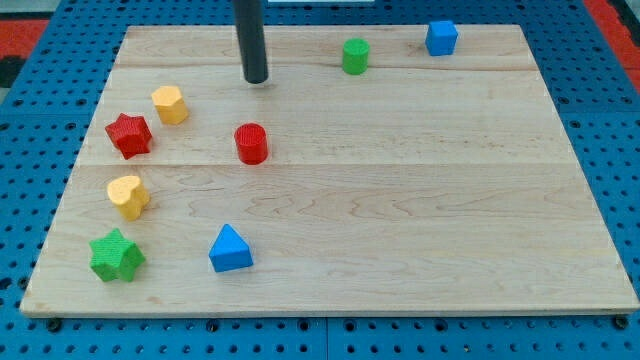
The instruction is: Push the green circle into the blue cube
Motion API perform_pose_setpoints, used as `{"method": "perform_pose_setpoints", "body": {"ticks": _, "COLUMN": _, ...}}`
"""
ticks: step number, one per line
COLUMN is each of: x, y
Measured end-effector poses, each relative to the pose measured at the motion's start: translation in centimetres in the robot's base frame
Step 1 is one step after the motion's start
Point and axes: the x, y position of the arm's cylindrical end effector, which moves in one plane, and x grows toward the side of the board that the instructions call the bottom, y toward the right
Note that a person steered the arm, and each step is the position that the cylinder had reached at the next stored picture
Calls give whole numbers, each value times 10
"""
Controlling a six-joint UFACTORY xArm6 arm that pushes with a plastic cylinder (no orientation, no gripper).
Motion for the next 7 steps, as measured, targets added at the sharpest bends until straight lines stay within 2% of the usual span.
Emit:
{"method": "perform_pose_setpoints", "body": {"ticks": 1, "x": -1, "y": 33}}
{"method": "perform_pose_setpoints", "body": {"ticks": 3, "x": -9, "y": 157}}
{"method": "perform_pose_setpoints", "body": {"ticks": 5, "x": -7, "y": 99}}
{"method": "perform_pose_setpoints", "body": {"ticks": 6, "x": -40, "y": 107}}
{"method": "perform_pose_setpoints", "body": {"ticks": 7, "x": -47, "y": 165}}
